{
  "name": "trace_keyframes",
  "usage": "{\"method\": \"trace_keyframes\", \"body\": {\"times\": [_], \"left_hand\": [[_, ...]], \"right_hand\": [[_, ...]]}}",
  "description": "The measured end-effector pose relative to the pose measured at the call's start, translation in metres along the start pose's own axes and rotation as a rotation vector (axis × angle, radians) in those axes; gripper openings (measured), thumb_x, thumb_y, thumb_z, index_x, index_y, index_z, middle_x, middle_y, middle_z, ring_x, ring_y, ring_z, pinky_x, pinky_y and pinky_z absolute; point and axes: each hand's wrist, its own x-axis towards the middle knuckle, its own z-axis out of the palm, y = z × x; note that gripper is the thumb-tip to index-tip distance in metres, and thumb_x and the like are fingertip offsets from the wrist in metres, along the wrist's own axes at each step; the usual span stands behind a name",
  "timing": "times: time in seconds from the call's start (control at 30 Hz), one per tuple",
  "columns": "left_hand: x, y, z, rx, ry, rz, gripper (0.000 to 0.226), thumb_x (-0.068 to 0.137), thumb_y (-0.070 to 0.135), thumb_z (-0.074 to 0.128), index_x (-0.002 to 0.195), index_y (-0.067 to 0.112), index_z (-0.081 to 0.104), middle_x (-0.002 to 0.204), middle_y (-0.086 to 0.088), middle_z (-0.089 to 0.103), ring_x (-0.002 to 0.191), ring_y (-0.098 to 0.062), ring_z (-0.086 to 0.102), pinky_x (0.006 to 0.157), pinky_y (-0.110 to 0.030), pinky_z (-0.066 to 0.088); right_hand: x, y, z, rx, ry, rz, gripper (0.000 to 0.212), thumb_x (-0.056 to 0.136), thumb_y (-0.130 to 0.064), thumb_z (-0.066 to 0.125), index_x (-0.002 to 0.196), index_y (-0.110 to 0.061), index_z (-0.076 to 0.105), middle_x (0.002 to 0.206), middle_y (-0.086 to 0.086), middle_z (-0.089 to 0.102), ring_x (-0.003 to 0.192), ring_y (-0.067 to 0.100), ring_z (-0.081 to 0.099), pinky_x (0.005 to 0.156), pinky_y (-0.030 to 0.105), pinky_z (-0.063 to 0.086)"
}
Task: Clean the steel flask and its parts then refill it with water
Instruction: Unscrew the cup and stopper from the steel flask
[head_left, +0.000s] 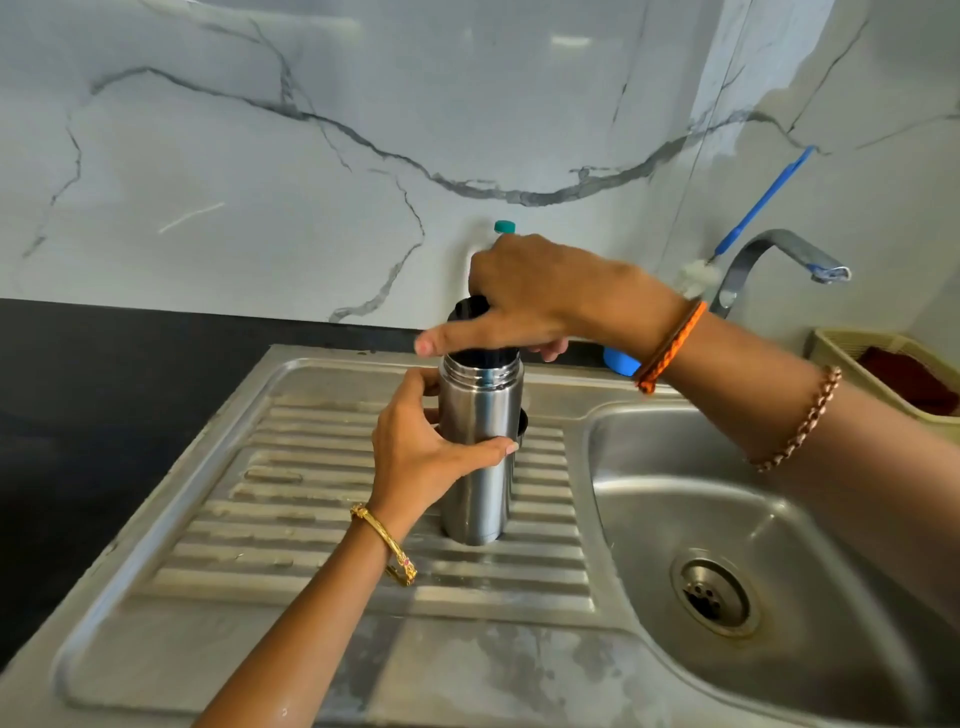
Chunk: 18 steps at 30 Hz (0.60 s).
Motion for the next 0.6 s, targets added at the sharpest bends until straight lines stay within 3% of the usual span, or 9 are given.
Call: {"method": "trace_keyframes", "body": {"times": [0.07, 0.17, 0.23, 0.33, 0.4, 0.47, 0.5, 0.53, 0.6], "left_hand": [[0.000, 0.000, 0.000, -0.002, 0.007, -0.006, 0.071, 0.045, 0.024, 0.092, 0.101, 0.022, 0.048, 0.093, 0.021, 0.055, 0.080, 0.003, 0.056, 0.065, -0.019, 0.051], [0.000, -0.001, 0.000, -0.003, 0.003, -0.009, 0.070, 0.045, 0.023, 0.092, 0.100, 0.022, 0.048, 0.093, 0.020, 0.056, 0.080, 0.002, 0.057, 0.066, -0.022, 0.053], [-0.001, -0.001, 0.001, -0.013, 0.006, -0.012, 0.070, 0.045, 0.022, 0.092, 0.100, 0.022, 0.048, 0.095, 0.018, 0.057, 0.082, 0.001, 0.057, 0.069, -0.027, 0.055], [-0.002, -0.001, 0.002, -0.025, 0.011, -0.015, 0.071, 0.046, 0.021, 0.092, 0.102, 0.022, 0.048, 0.096, 0.018, 0.056, 0.083, 0.001, 0.056, 0.073, -0.032, 0.055], [-0.002, -0.001, 0.002, -0.021, 0.007, -0.011, 0.071, 0.047, 0.022, 0.092, 0.102, 0.022, 0.048, 0.096, 0.018, 0.056, 0.083, 0.001, 0.056, 0.073, -0.032, 0.055], [-0.001, 0.001, 0.000, -0.017, 0.004, -0.009, 0.070, 0.047, 0.022, 0.091, 0.102, 0.022, 0.047, 0.096, 0.020, 0.055, 0.083, 0.002, 0.056, 0.073, -0.030, 0.055], [-0.001, 0.002, 0.000, -0.017, 0.003, -0.011, 0.070, 0.048, 0.022, 0.091, 0.102, 0.022, 0.047, 0.096, 0.020, 0.054, 0.083, 0.003, 0.055, 0.073, -0.029, 0.054], [0.000, 0.003, 0.000, -0.019, 0.003, -0.013, 0.070, 0.048, 0.022, 0.091, 0.101, 0.022, 0.046, 0.095, 0.020, 0.054, 0.083, 0.003, 0.055, 0.072, -0.027, 0.054], [-0.001, 0.003, 0.001, -0.019, 0.006, -0.021, 0.070, 0.047, 0.024, 0.091, 0.101, 0.022, 0.047, 0.096, 0.018, 0.055, 0.083, 0.002, 0.055, 0.071, -0.024, 0.053]], "right_hand": [[0.004, 0.000, 0.004, 0.005, 0.013, -0.048, 0.056, 0.079, -0.061, 0.057, 0.063, -0.008, 0.049, 0.049, -0.001, 0.048, 0.041, 0.021, 0.059, 0.055, 0.034, 0.054], [0.009, 0.011, -0.006, 0.129, -0.078, -0.094, 0.039, 0.075, -0.043, 0.071, 0.097, -0.010, 0.066, 0.060, -0.010, 0.054, 0.057, 0.018, 0.065, 0.069, 0.035, 0.057], [0.008, 0.015, -0.011, 0.117, -0.157, -0.164, 0.044, 0.072, -0.029, 0.076, 0.113, -0.023, 0.063, 0.079, -0.012, 0.061, 0.080, 0.015, 0.064, 0.079, 0.031, 0.052], [0.005, 0.018, -0.015, 0.170, -0.233, -0.266, 0.054, 0.070, -0.008, 0.075, 0.118, -0.029, 0.062, 0.109, -0.007, 0.065, 0.100, 0.012, 0.058, 0.088, 0.029, 0.049], [0.003, 0.020, -0.017, 0.205, -0.257, -0.235, 0.057, 0.075, -0.019, 0.075, 0.126, -0.034, 0.054, 0.116, -0.010, 0.061, 0.104, 0.008, 0.055, 0.088, 0.022, 0.045], [0.001, 0.016, -0.020, 0.145, -0.208, -0.124, 0.062, 0.077, -0.051, 0.066, 0.133, -0.033, 0.047, 0.120, -0.006, 0.059, 0.102, 0.011, 0.055, 0.087, 0.023, 0.041], [0.001, 0.012, -0.020, 0.080, -0.151, -0.063, 0.064, 0.075, -0.064, 0.058, 0.127, -0.026, 0.053, 0.113, 0.000, 0.063, 0.096, 0.016, 0.059, 0.083, 0.027, 0.044], [0.002, 0.006, -0.018, 0.000, -0.081, -0.023, 0.066, 0.074, -0.071, 0.051, 0.108, -0.016, 0.062, 0.095, 0.005, 0.066, 0.084, 0.020, 0.062, 0.075, 0.030, 0.048], [0.003, -0.008, -0.009, -0.176, 0.046, -0.019, 0.067, 0.076, -0.073, 0.046, 0.068, -0.007, 0.048, 0.063, 0.003, 0.047, 0.061, 0.020, 0.051, 0.058, 0.031, 0.041]]}}
